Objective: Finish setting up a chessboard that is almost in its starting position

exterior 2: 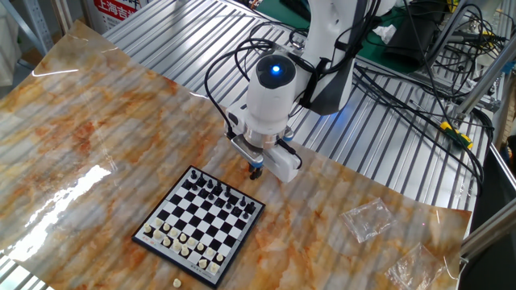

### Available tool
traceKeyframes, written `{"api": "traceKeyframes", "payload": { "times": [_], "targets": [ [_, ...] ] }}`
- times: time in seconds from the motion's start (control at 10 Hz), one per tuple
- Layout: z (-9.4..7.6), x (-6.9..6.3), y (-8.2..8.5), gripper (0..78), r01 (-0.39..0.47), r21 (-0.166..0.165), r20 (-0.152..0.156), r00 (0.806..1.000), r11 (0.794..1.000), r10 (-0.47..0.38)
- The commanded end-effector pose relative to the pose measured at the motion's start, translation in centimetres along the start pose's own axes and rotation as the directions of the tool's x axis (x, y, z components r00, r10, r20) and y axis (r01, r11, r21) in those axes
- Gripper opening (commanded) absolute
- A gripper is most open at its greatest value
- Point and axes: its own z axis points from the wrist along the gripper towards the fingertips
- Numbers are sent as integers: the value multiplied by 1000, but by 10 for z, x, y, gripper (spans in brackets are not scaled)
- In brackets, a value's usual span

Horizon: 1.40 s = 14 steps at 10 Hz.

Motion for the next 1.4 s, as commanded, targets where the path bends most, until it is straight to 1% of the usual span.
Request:
{"api": "traceKeyframes", "payload": {
  "times": [0.1,0.4,0.7,0.9,1.0,1.2,1.4],
  "targets": [
    [-1,-1,0,12,2,0,3,1000,1000,-2],
    [-1,-1,0,12,2,0,3,1000,1000,-2],
    [-9,0,-2,12,-25,10,-5,1000,1000,25],
    [-10,0,-2,12,-46,11,-3,999,999,46],
    [-14,-1,-3,12,-94,19,-3,996,995,94],
    [-21,-5,-4,12,-148,16,-1,989,989,148],
    [-25,-8,-5,12,-200,15,2,980,980,200]
  ]
}}
